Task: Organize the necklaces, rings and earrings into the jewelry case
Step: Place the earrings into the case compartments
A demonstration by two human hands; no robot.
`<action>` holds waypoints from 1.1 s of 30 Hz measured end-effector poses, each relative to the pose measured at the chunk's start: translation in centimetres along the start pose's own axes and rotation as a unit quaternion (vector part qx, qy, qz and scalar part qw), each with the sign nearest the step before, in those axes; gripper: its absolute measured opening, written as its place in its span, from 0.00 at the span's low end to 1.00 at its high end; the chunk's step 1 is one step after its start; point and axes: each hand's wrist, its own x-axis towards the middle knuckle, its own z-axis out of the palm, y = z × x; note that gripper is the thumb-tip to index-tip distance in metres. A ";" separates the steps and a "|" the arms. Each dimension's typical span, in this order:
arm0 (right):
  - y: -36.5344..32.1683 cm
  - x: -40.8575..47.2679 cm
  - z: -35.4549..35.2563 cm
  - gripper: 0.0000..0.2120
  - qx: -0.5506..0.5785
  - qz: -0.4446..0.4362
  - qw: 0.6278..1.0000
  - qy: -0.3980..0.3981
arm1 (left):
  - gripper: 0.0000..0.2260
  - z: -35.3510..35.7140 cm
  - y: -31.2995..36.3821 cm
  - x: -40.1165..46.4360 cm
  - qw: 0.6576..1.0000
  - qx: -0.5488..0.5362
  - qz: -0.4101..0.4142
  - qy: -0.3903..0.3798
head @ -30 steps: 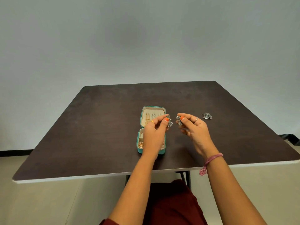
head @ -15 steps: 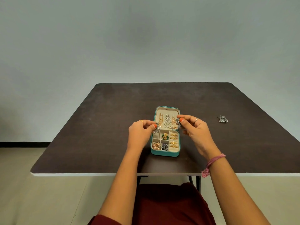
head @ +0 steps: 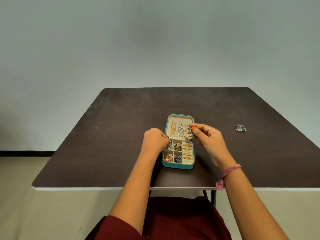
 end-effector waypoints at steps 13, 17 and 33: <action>-0.5 -0.3 -0.1 0.10 -0.027 0.011 0.999 -0.018 | 0.08 0.7 -0.8 0.5 0.999 -0.043 0.006 -0.006; -0.4 0.2 0.6 0.09 -0.086 0.038 0.994 -0.047 | 0.03 1.0 -2.4 0.7 0.979 -0.200 -0.030 0.029; 0.0 1.7 5.3 0.07 -0.368 0.006 0.926 -0.090 | 0.03 1.6 -4.8 -0.5 0.887 -0.431 -0.002 0.164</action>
